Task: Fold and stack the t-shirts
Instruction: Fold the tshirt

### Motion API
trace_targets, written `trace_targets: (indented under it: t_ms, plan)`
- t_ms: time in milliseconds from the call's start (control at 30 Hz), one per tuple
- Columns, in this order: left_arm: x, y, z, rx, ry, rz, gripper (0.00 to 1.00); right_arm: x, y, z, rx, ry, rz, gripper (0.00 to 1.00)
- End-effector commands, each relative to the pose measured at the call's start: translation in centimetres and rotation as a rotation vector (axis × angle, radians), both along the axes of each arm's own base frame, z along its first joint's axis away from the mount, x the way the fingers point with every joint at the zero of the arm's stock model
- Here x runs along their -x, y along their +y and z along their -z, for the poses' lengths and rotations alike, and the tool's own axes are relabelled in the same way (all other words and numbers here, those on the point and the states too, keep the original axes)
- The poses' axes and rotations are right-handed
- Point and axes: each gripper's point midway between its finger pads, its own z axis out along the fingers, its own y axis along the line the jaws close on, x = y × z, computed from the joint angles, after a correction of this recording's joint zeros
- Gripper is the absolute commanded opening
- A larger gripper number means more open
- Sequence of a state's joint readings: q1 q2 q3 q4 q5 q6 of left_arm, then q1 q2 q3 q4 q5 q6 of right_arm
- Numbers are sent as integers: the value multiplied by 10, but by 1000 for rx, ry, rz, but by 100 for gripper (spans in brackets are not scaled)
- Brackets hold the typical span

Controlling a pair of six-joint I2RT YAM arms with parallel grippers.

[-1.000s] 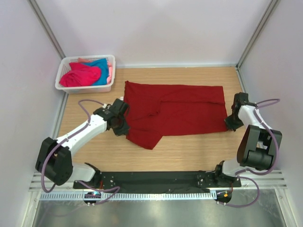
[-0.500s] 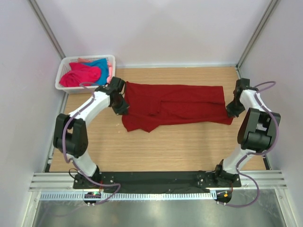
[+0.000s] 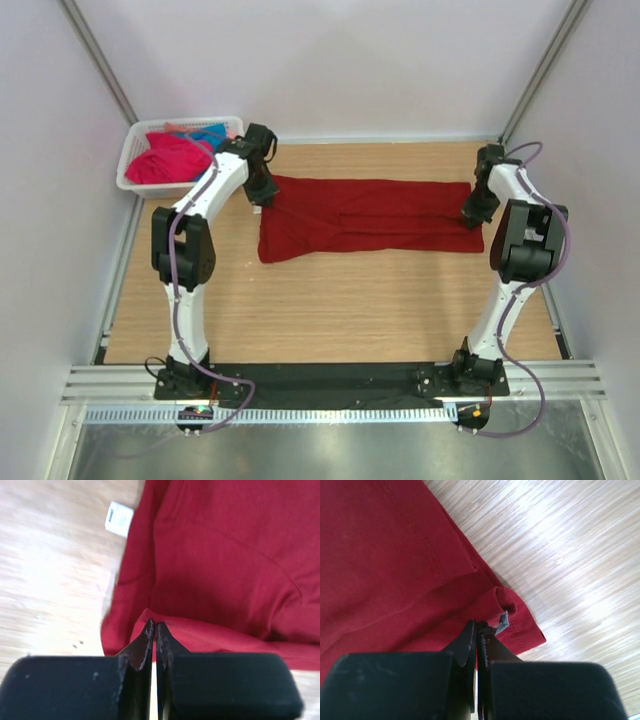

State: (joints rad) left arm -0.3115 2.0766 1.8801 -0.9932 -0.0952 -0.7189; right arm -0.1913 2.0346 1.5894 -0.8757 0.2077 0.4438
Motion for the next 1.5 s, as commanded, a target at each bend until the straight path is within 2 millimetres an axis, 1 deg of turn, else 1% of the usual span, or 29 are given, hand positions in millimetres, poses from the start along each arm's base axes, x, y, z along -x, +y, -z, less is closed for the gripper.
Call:
trace_targets:
  t_ms: [0, 33, 67, 100, 133, 233, 400, 500, 567, 700, 833, 867, 900, 967, 1000, 1033, 1067, 1100, 1133, 1167, 1200, 1233, 1267, 1300, 1333, 1367, 1400, 1433, 1467]
  plan:
    - [-9, 21, -7, -126, 14, 36, 0, -3, -4, -2, 17, 23, -37, 1]
    - [-12, 22, 1, -144, 30, 40, 0, -4, -4, -2, 13, 20, -36, 1]
    - [-16, 23, 2, -158, 30, 50, 0, -6, -1, 0, -3, 15, -39, 1]
    - [-23, 23, -7, -163, 7, 51, 0, -8, -1, 0, -5, 6, -37, 1]
    - [-26, 26, 0, -178, 21, 48, 0, -10, 0, 0, -8, 5, -36, 1]
    - [-34, 32, 0, -175, 16, 31, 0, -10, -2, 4, -4, 20, -27, 1]
    - [-44, 43, 4, -203, 6, 15, 0, -18, -1, 1, -14, -8, -16, 1]
    - [-51, 43, 5, -192, -12, 14, 0, -21, 1, 2, -24, -20, -7, 1]
    - [-57, 37, 6, -166, -27, 29, 0, -24, 2, 5, -35, -30, 0, 1]
    - [-62, 33, 15, -152, -23, 30, 0, -28, 4, 9, -45, -40, 2, 1]
    - [-61, 35, 19, -165, -2, 29, 0, -32, 1, 5, -31, -50, 0, 1]
    - [-61, 36, 19, -166, -4, 28, 0, -33, 1, 3, -28, -57, 0, 2]
    - [-61, 37, 20, -177, -3, 26, 1, -33, 1, 2, -28, -61, 3, 5]
    - [-61, 38, 18, -183, -7, 31, 7, -37, 2, -3, -38, -90, 1, 9]
    - [-62, 39, 14, -187, -12, 27, 19, -40, 3, -8, -40, -113, -3, 10]
    - [-60, 42, 10, -202, -12, 26, 25, -37, 5, -9, -46, -123, -3, 13]
    - [-60, 45, 3, -212, -21, 24, 28, -41, 6, -14, -47, -156, -3, 25]
    - [-60, 46, -5, -222, -35, 25, 35, -42, 6, -29, -42, -192, 1, 32]
    - [-58, 52, -12, -254, -44, 21, 39, -40, 6, -32, -39, -196, 15, 38]
    - [-55, 57, -33, -264, -80, 12, 45, -35, 5, -38, -35, -192, 28, 43]
    - [-51, 59, -41, -281, -92, 23, 51, -32, 0, -48, -9, -201, 49, 51]
    - [-40, 63, -39, -297, -73, 34, 52, -27, -1, -51, -3, -194, 81, 53]
    - [-32, 65, -58, -302, -109, 35, 52, -14, -2, -52, 6, -155, 104, 54]
    - [-23, 65, -63, -302, -116, 54, 53, -7, -7, -52, 31, -135, 126, 54]
    - [-6, 66, -41, -305, -60, 75, 54, 3, -7, -53, 38, -121, 146, 54]
    - [7, 58, -57, -255, -96, 95, 54, 10, -8, -52, 44, -108, 163, 54]
    - [19, 55, -48, -230, -77, 111, 53, 15, -10, -51, 46, -105, 178, 54]
    - [21, 48, -44, -193, -98, 118, 53, 24, -8, -46, 38, -92, 183, 54]
    - [47, 42, -17, -159, -27, 150, 54, 25, -7, -43, 28, -94, 193, 54]
